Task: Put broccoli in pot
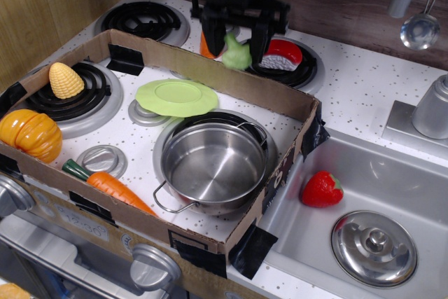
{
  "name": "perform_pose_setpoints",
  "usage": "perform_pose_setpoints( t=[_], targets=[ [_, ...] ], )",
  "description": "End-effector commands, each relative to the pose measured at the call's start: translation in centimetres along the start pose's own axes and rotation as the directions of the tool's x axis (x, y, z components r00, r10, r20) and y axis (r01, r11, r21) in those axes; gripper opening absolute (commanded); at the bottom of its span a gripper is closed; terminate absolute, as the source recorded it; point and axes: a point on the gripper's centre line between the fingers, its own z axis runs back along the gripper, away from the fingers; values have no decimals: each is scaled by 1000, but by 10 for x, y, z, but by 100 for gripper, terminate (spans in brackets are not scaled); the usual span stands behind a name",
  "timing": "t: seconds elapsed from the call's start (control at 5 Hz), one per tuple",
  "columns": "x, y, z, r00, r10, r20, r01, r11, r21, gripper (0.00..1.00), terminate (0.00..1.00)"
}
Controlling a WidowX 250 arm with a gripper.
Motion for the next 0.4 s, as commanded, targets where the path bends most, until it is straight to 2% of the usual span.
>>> perform_pose_setpoints(
  t=[0.0,0.2],
  targets=[
    [-45,-15,31,992,92,88,-96,995,35,0,0],
    [-70,-22,28,984,155,82,-160,985,58,0,0]
  ],
)
